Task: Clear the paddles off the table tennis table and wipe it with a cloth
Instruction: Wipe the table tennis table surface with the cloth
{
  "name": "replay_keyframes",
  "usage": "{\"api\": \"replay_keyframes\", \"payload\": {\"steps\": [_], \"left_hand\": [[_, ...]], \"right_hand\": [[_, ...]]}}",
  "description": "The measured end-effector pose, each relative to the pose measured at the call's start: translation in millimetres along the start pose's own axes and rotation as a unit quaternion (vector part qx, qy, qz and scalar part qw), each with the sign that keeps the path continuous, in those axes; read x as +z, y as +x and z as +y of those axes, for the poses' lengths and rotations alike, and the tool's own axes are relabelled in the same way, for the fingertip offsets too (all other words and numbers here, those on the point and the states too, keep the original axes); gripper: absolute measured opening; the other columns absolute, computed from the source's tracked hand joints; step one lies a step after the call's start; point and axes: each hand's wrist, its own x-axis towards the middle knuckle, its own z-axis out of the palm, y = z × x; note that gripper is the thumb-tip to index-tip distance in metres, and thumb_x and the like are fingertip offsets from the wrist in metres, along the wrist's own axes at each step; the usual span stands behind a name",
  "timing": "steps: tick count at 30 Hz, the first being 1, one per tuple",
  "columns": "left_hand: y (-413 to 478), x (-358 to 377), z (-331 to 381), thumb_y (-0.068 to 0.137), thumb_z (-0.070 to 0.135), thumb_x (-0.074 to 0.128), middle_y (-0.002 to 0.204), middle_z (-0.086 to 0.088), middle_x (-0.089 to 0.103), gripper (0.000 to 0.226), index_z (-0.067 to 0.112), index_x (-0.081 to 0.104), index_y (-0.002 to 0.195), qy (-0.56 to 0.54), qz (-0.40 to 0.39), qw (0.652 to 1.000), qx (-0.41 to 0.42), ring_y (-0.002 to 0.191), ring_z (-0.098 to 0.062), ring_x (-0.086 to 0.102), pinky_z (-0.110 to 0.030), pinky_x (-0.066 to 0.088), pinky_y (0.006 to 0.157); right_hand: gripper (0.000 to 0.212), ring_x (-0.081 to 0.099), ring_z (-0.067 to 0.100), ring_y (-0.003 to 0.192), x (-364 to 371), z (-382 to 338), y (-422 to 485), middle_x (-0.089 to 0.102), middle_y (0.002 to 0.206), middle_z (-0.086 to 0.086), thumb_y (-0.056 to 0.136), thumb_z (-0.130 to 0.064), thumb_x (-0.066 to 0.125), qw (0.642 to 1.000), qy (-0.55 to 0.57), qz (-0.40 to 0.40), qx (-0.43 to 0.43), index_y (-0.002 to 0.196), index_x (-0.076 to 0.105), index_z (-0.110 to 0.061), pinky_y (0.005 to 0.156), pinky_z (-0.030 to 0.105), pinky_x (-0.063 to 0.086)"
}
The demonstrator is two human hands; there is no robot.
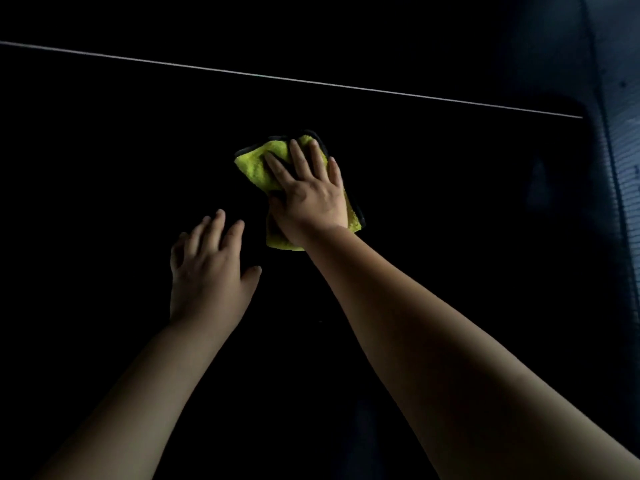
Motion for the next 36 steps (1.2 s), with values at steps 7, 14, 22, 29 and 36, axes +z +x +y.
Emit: {"api": "replay_keyframes", "payload": {"steps": [7, 14, 22, 29, 36], "left_hand": [[18.9, 20.7, 105.4, 0.082, 0.034, 0.067, 0.153, -0.011, 0.027, 0.07, 0.013, 0.039, 0.142, -0.021, 0.01, 0.995, 0.102, 0.14, -0.029, 0.022, -0.046, 0.014, 0.112], [31.2, 51.1, 197.5, 0.076, 0.03, 0.074, 0.148, -0.015, 0.036, 0.069, 0.009, 0.048, 0.136, -0.039, 0.015, 0.983, 0.18, 0.136, -0.033, 0.032, -0.05, 0.019, 0.112], [52.4, 66.6, 223.8, 0.073, 0.03, 0.076, 0.145, -0.018, 0.039, 0.069, 0.008, 0.05, 0.134, -0.055, 0.036, 0.975, 0.214, 0.133, -0.036, 0.036, -0.053, 0.023, 0.109], [78.4, 51.8, 161.5, 0.074, 0.025, 0.075, 0.14, -0.018, 0.046, 0.062, 0.006, 0.054, 0.129, -0.1, 0.073, 0.977, 0.172, 0.132, -0.037, 0.037, -0.054, 0.022, 0.109], [92.7, 25.1, 79.2, 0.073, 0.015, 0.076, 0.134, -0.015, 0.051, 0.057, 0.006, 0.056, 0.126, -0.139, 0.095, 0.979, 0.11, 0.125, -0.036, 0.045, -0.05, 0.033, 0.101]], "right_hand": [[0.065, -0.005, 0.021, 0.151, -32.3, 155.7, -38.9, 0.006, 0.164, -0.004, 0.093, -0.051, 0.039, 0.991, -0.003, 0.02, 0.129, 0.153, 0.017, -0.043, 0.121, 0.044, 0.0], [0.061, -0.006, 0.021, 0.151, -59.2, 297.9, -88.1, 0.005, 0.164, -0.005, 0.096, -0.047, 0.041, 0.971, 0.019, 0.04, 0.236, 0.153, 0.019, -0.041, 0.12, 0.039, 0.001], [0.059, -0.008, 0.018, 0.15, -82.0, 376.5, -116.5, 0.001, 0.164, -0.006, 0.099, -0.044, 0.038, 0.93, 0.038, 0.036, 0.363, 0.154, 0.016, -0.039, 0.119, 0.04, 0.001], [0.061, -0.011, 0.028, 0.15, -71.3, 308.8, -76.4, -0.005, 0.165, 0.003, 0.1, -0.043, 0.036, 0.903, 0.033, 0.027, 0.428, 0.155, 0.01, -0.038, 0.118, 0.05, -0.001], [0.066, -0.01, 0.029, 0.15, -40.0, 167.3, 8.3, -0.004, 0.165, 0.002, 0.095, -0.048, 0.04, 0.957, 0.004, 0.017, 0.289, 0.154, 0.011, -0.041, 0.119, 0.051, -0.001]]}}
